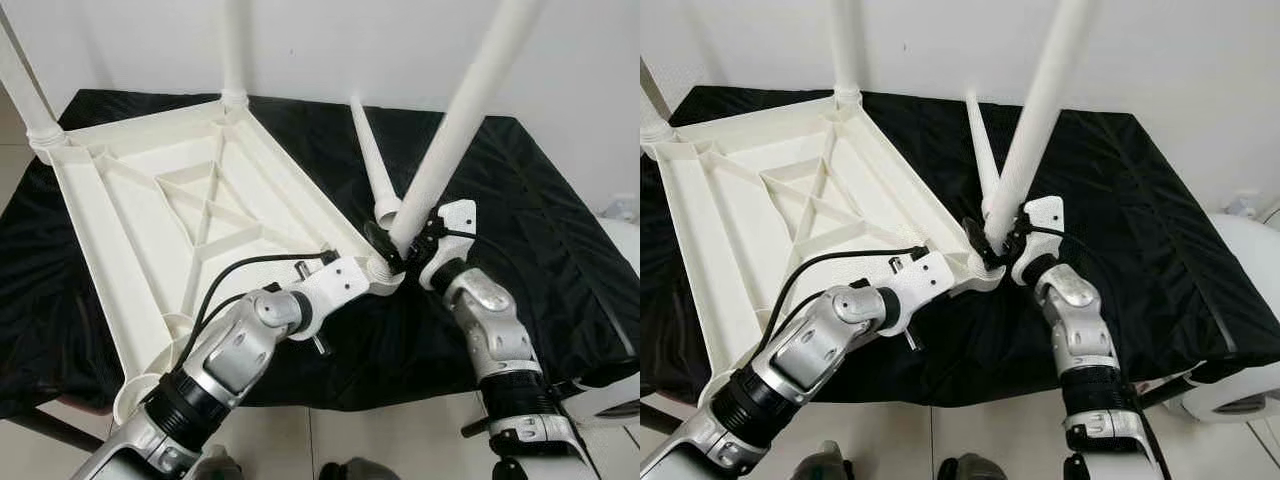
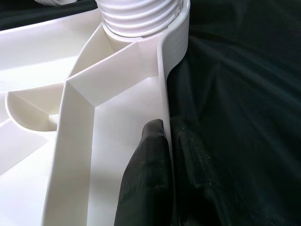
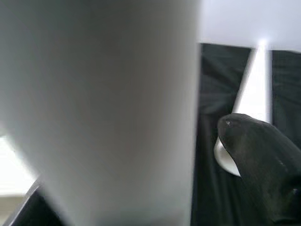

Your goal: Building children table

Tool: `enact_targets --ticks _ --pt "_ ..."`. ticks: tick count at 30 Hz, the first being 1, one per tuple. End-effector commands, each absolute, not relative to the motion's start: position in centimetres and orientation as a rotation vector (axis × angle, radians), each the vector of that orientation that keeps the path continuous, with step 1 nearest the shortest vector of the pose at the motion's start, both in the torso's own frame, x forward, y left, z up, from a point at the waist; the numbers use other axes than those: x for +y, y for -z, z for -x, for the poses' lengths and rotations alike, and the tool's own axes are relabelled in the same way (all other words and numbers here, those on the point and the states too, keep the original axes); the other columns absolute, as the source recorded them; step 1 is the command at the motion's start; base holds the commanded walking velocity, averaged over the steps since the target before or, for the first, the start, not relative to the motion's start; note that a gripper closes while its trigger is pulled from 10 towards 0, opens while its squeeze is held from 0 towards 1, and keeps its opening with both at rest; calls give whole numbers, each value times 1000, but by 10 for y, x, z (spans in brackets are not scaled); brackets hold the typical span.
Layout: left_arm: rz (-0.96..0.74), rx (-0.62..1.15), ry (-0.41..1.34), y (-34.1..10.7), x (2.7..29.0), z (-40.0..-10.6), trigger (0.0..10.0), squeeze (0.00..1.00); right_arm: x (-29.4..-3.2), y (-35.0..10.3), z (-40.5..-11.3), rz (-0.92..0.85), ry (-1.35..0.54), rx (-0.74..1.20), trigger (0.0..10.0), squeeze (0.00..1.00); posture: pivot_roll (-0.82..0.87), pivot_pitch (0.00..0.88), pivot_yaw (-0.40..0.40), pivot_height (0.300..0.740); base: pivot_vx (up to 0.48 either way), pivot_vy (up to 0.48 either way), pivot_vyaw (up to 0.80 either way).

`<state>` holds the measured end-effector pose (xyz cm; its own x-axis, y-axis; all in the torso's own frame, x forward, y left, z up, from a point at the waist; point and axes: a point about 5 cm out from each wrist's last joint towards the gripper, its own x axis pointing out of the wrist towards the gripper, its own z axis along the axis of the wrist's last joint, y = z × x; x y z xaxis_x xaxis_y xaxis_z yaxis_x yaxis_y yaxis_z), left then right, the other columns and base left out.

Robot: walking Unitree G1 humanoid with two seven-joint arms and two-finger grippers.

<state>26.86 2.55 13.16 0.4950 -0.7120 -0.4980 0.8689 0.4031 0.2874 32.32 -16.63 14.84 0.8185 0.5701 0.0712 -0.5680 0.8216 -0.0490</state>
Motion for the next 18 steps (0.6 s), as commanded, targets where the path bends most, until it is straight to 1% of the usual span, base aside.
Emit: enact_targets --ticks 1,5,11,12,13,15,18 --pt "-567 232 1096 -145 13 -264 10000 0 -171 -147 -322 15 -667 -78 10000 0 36 0 -93 740 0 0 0" --pt "-567 232 1097 -145 13 -264 10000 0 -176 -144 -323 7 -728 -47 10000 0 35 0 -90 740 0 0 0" --pt "-569 232 1098 -145 12 -264 10000 0 -185 -130 -326 56 -831 40 10000 0 36 0 -90 740 0 0 0" --pt "-569 232 1097 -145 13 -264 10000 0 -186 -129 -326 64 -845 50 9255 0 45 0 -89 740 0 0 0" --pt "-569 232 1097 -145 13 -264 10000 0 -186 -129 -326 64 -845 50 9255 0 45 0 -89 740 0 0 0" --pt "-569 234 1093 -146 14 -264 10000 0 -189 -130 -328 71 -865 56 0 0 48 0 -87 740 0 0 0" --pt "-568 235 1092 -146 14 -264 10000 0 -191 -131 -330 74 -879 55 0 0 49 0 -86 740 0 0 0"
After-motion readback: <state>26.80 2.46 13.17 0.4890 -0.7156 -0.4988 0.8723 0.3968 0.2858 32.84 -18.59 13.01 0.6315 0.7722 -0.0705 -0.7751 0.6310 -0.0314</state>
